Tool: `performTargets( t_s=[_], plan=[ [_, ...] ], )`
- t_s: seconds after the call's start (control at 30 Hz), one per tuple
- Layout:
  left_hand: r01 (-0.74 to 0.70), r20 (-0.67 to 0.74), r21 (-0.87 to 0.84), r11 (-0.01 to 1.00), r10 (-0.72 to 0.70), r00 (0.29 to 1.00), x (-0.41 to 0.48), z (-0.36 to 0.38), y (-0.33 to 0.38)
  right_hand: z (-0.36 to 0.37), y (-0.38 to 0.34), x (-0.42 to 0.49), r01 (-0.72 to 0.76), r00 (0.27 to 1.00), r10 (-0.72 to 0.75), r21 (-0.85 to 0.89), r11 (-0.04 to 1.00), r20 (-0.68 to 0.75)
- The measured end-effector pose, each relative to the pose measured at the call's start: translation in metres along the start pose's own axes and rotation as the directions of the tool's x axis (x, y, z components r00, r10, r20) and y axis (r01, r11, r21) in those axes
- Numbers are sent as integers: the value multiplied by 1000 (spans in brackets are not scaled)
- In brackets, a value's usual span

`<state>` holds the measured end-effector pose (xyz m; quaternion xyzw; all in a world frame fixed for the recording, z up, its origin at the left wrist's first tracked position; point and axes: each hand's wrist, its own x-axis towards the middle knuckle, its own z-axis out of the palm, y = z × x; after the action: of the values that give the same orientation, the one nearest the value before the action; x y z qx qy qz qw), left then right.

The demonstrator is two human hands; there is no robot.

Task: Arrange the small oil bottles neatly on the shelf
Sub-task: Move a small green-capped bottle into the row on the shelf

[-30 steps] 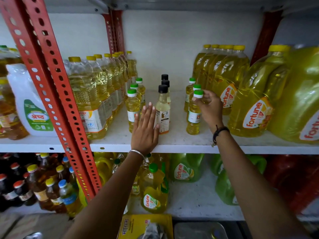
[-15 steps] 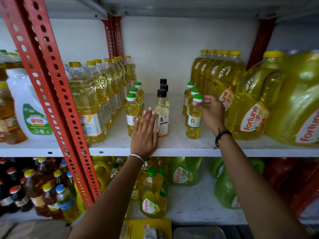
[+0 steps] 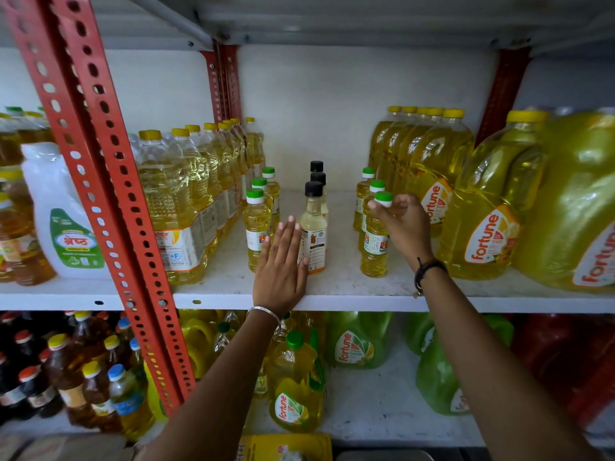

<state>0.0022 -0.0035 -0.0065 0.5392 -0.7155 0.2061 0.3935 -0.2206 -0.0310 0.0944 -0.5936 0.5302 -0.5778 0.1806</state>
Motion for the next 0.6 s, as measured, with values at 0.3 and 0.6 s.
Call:
performTargets(
  t_s=[0.3,0.6],
  plan=[
    [4,8,9,1000,-4,1000,0,0,1,-9,-4,-6,59,996,-62,40,997,68],
    [-6,21,2,1000,6,1000,-1,-1,2,-29,-4,-22,87,993,-91,50,995,76]
  ],
)
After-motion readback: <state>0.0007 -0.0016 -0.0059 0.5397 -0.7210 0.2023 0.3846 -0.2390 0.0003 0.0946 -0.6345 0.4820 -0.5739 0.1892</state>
